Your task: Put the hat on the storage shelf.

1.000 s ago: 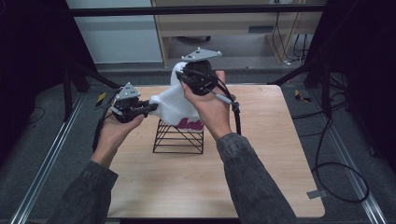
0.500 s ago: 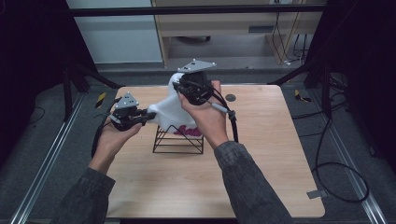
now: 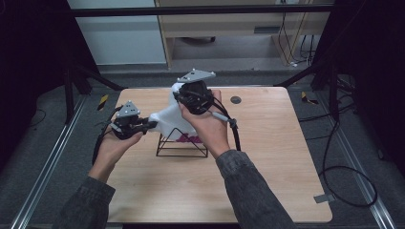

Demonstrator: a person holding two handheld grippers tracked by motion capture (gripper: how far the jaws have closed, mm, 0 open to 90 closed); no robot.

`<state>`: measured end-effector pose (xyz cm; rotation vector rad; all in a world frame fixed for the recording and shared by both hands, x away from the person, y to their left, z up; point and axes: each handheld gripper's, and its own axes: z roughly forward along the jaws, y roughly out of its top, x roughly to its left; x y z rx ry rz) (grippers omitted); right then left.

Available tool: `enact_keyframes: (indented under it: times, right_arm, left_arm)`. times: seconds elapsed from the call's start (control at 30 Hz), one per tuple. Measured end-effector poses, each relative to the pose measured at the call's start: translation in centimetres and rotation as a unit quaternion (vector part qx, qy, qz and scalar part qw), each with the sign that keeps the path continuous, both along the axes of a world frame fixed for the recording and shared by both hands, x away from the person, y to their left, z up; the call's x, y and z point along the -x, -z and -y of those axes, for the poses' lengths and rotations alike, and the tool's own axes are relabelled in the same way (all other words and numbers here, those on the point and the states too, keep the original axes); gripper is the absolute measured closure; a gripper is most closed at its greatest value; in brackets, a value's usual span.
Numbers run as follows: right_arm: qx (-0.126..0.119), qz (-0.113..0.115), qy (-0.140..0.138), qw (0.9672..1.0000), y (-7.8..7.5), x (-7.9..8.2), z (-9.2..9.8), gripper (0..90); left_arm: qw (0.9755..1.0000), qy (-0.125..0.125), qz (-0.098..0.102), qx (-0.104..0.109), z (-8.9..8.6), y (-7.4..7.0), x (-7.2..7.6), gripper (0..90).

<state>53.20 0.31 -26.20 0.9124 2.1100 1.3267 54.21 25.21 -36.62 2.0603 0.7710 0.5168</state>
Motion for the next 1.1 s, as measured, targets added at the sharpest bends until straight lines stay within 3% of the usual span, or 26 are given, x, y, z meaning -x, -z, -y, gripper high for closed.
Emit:
enact_keyframes:
  times: [0.37,0.57,0.83,0.97,1.03,1.1]
  right_arm:
    - [0.007,-0.023,-0.005,0.9997,2.0,0.0,-1.2,82.5]
    - [0.013,-0.032,-0.007,0.9994,2.8,0.0,-2.1,82.0]
    - [0.006,-0.046,-0.010,0.9989,3.4,-0.3,-2.6,81.6]
    - [0.002,-0.051,-0.016,0.9986,3.8,-0.5,-2.8,81.3]
    - [0.009,-0.056,-0.014,0.9983,3.9,-0.9,-3.1,80.5]
    - [0.009,-0.055,-0.012,0.9984,4.0,-0.9,-3.1,80.6]
  left_arm:
    - [0.9997,0.006,-0.021,-0.005,-0.8,2.7,0.4,76.1]
    - [0.9994,0.004,-0.034,0.007,-1.7,3.9,0.9,76.1]
    - [0.9993,0.006,-0.036,-0.002,-1.7,4.5,0.9,76.1]
    - [0.9989,0.006,-0.047,0.008,-1.9,5.2,0.8,76.1]
    - [0.9990,0.007,-0.044,-0.004,-1.8,5.4,0.8,75.9]
    - [0.9989,0.001,-0.046,0.006,-2.1,5.6,1.0,75.9]
